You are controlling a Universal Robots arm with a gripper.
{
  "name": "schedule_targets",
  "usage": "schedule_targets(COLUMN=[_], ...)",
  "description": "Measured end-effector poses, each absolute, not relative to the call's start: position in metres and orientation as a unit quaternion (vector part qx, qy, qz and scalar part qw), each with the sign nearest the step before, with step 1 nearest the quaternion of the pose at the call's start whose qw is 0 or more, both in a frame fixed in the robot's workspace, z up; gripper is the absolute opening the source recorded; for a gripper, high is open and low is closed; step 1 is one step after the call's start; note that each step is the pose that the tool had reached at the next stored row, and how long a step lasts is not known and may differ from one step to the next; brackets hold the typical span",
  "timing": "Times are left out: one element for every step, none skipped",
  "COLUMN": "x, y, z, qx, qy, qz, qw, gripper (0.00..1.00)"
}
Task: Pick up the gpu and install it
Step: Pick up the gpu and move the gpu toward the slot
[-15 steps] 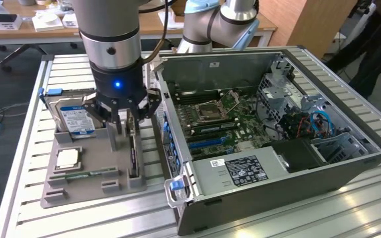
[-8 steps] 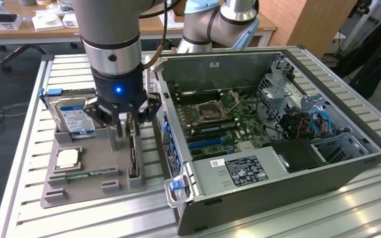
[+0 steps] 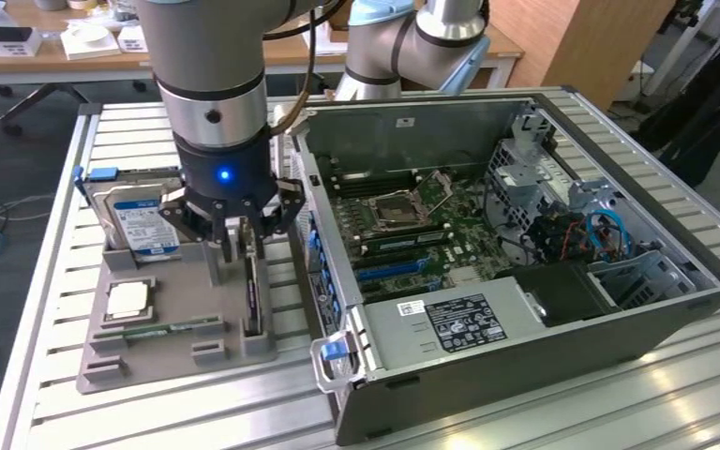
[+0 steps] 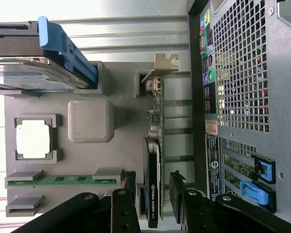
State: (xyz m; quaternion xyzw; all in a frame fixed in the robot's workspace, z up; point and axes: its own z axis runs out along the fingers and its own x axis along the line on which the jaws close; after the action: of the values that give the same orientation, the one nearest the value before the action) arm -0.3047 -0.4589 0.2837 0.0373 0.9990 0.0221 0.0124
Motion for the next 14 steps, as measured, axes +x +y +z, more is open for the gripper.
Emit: schedule_targets(x=[-0.3047,-0.3042,-0.3037,-0.3036,-0.3036,-0.3034,-0.3028,-0.3021,-0.3015,-0.3014,-0.3014,-0.3012,-0.3011,-0.3011], y=[-0.4588,-0.4588,-0.4588,-0.4589,-0.4589,-0.4588,-0.4588,-0.4588,-0.4589,-0.4588,-0.4588,-0.4588,-0.4588,-0.4589], z=[0.2836,0.2834,0.2833,0.2834,0.2834,0.2834,0.2832,0.2832,0.283,0.2829,0.2829,0.2825,0.2818,0.2805], qx=[0.037,0.037,0.037,0.037,0.037,0.037,0.037,0.037,0.037,0.037,0.037,0.037,0.037,0.037], qy=[0.999,0.999,0.999,0.999,0.999,0.999,0.999,0.999,0.999,0.999,0.999,0.999,0.999,0.999], qz=[0.022,0.022,0.022,0.022,0.022,0.022,0.022,0.022,0.022,0.022,0.022,0.022,0.022,0.022], qw=[0.012,0.013,0.013,0.013,0.013,0.012,0.012,0.012,0.012,0.012,0.012,0.012,0.012,0.012], gripper=[0.41,0.41,0.41,0.41,0.41,0.41,0.41,0.41,0.41,0.41,0.41,0.41,0.41,0.41])
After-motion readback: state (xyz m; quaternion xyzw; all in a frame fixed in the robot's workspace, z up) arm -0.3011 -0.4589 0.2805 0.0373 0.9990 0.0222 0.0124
